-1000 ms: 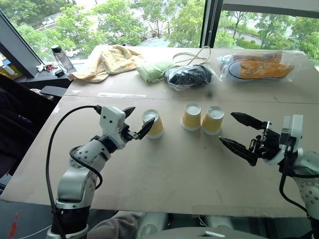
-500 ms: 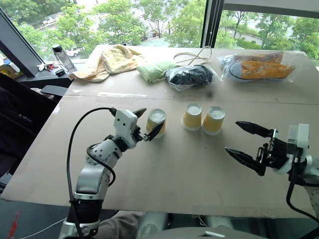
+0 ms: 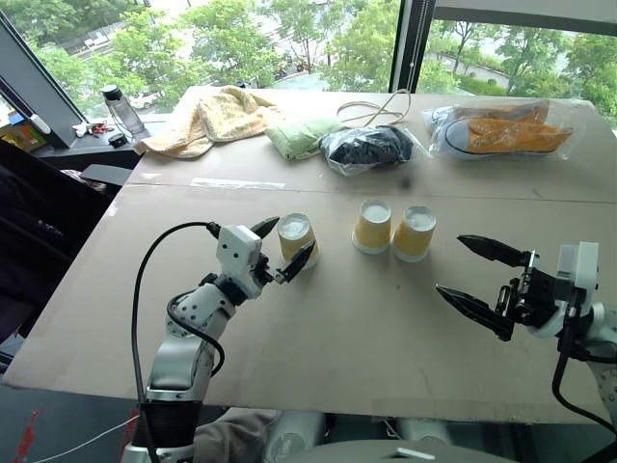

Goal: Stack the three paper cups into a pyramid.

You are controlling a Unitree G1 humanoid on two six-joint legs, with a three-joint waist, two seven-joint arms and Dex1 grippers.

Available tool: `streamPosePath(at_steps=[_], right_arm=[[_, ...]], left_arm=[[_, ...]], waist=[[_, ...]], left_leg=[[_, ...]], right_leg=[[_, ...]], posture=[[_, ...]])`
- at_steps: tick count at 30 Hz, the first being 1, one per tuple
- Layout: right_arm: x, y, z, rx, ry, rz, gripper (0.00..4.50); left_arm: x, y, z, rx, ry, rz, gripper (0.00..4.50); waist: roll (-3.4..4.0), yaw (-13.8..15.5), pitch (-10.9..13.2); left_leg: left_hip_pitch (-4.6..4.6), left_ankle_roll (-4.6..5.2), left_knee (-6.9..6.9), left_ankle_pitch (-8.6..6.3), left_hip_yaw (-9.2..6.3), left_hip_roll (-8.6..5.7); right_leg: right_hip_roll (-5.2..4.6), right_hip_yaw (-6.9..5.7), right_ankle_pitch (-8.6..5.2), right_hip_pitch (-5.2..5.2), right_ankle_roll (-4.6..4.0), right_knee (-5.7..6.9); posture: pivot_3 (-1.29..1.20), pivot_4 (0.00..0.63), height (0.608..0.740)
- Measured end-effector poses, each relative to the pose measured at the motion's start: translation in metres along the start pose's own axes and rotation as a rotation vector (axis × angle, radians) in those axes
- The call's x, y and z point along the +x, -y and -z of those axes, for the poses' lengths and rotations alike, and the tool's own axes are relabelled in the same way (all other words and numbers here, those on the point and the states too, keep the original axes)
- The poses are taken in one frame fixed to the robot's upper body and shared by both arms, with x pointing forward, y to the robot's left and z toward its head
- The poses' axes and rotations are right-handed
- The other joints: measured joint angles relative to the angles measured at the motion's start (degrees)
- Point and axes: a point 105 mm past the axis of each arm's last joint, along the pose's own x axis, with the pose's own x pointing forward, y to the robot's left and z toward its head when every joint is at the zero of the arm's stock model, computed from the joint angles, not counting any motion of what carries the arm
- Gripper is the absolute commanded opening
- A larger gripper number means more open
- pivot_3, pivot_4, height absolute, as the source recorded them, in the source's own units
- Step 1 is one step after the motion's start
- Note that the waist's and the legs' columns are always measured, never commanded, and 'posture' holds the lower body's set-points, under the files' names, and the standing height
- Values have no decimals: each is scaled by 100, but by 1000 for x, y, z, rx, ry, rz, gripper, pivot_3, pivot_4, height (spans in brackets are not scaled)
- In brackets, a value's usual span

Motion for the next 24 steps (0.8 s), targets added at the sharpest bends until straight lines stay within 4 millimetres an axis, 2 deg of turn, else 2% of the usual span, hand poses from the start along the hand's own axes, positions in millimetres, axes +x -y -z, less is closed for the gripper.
streamPosePath(at_steps=[10, 15, 24], right_arm=[[-2, -4, 2, 26, 4, -18, 4409], [-3, -5, 3, 35, 4, -19, 4500], [-6, -7, 6, 48, -6, -14, 4500]], left_arm=[[7, -6, 2, -3, 3, -22, 4500], [10, -6, 2, -13, 11, -22, 2389], [11, -5, 0, -10, 15, -13, 2389]], waist=[[-1, -7, 0], [-1, -2, 0], [-1, -2, 1]], left_leg=[[0, 0, 0, 0, 0, 0], [0, 0, 1, 0, 0, 0], [0, 0, 1, 0, -1, 0]], right_leg=[[0, -1, 0, 0, 0, 0], [0, -2, 0, 0, 0, 0], [0, -2, 1, 0, 1, 0]], posture=[[0, 150, 740], [0, 150, 740], [0, 150, 740]])
